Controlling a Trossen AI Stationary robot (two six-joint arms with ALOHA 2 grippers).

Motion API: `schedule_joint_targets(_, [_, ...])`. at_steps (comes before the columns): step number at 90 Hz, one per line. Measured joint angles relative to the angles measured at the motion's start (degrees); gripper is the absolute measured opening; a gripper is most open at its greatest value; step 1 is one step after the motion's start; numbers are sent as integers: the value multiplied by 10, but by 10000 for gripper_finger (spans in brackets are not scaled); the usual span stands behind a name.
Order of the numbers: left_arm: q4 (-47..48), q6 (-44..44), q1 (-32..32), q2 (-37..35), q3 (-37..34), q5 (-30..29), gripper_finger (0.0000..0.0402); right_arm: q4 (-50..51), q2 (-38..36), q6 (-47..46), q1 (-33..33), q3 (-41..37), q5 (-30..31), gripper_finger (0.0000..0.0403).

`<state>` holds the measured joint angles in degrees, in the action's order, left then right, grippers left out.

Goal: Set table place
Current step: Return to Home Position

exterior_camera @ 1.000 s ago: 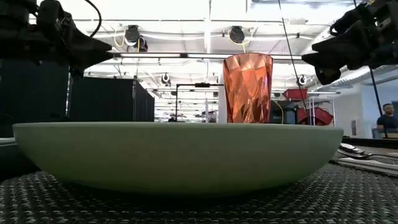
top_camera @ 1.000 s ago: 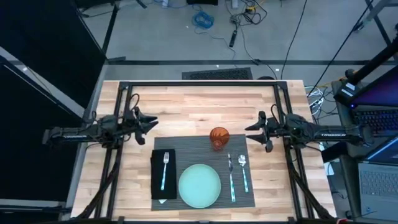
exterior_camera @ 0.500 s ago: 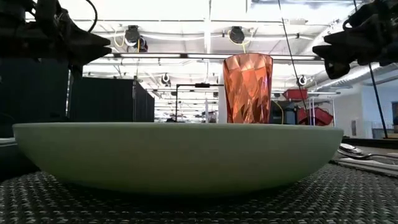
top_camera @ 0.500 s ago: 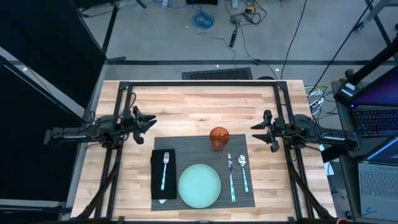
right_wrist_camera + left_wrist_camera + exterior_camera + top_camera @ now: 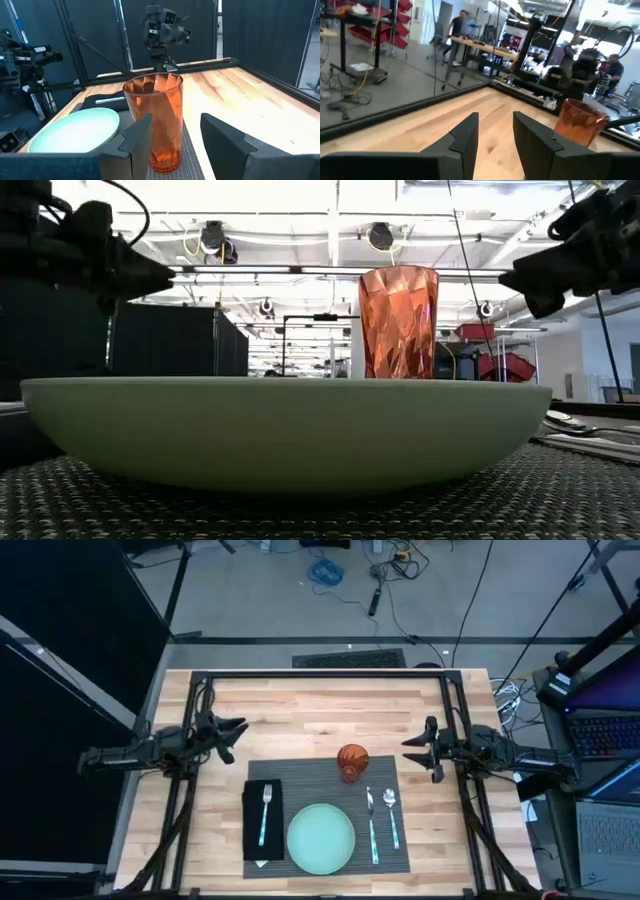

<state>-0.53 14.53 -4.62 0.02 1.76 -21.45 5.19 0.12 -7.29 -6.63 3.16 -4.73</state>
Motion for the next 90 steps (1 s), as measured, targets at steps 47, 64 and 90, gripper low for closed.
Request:
schedule_joint_targets(47, [10, 0, 15, 0, 0, 30, 104, -54, 13, 34, 0, -23, 49, 153])
schedule_joint_targets(64, [11, -16, 16, 4, 0, 30, 105, -54, 14, 5, 0, -23, 49, 153])
schedule_joint_targets(90, [11, -15, 16, 4, 0, 32, 105, -54, 14, 0, 0, -23, 49, 153])
